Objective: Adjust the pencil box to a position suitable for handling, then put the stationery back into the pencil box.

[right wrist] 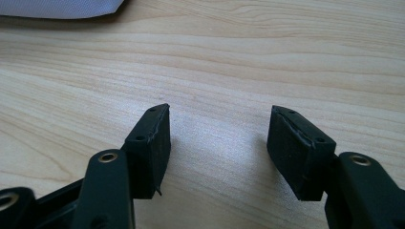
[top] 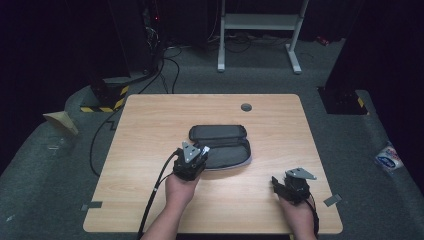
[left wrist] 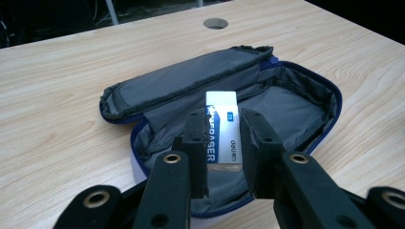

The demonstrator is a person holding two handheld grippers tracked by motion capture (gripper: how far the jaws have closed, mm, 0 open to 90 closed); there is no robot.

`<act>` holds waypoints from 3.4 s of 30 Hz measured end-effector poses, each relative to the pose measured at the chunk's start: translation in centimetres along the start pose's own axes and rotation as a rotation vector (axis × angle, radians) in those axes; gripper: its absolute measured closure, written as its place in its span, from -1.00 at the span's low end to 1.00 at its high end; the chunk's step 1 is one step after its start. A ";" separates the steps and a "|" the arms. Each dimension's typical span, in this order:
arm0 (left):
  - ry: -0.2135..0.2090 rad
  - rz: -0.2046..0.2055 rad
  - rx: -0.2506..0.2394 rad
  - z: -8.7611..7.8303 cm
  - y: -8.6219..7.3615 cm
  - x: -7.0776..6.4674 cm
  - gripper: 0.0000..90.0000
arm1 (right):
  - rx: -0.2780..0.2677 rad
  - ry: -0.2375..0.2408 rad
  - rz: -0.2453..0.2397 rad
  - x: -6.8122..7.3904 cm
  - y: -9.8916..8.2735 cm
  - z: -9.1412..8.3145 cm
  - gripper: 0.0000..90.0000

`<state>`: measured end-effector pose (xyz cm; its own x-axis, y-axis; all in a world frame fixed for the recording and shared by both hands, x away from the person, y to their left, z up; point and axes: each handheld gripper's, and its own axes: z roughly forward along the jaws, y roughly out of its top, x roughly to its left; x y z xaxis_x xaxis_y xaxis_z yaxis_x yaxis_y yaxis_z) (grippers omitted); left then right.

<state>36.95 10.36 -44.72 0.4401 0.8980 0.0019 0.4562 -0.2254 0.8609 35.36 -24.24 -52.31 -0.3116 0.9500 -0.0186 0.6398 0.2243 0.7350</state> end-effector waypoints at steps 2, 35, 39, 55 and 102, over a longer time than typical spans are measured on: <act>-0.002 -0.004 0.002 0.1 0.1 -0.1 0.63 | 0.000 0.000 0.000 0.0 0.0 0.0 -0.10; 0.056 -0.048 0.223 5.6 0.0 2.1 0.63 | -0.001 0.004 -0.007 0.0 0.0 0.0 -0.10; 0.080 -0.048 0.240 5.7 -0.1 2.2 0.63 | -0.001 0.004 -0.006 0.0 0.0 0.0 -0.10; 0.119 -0.033 0.268 6.1 -0.4 2.3 0.62 | 0.000 0.005 -0.008 0.0 0.0 0.0 -0.10; -0.019 -0.078 0.143 0.4 -1.0 6.7 -1.00 | 0.000 0.003 -0.001 0.1 0.0 0.0 -0.10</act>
<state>39.74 16.47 -45.71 0.4126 0.9080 -0.0728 0.5944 -0.2078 0.7768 35.36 -24.18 -52.30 -0.3145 0.9491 -0.0174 0.6396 0.2254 0.7349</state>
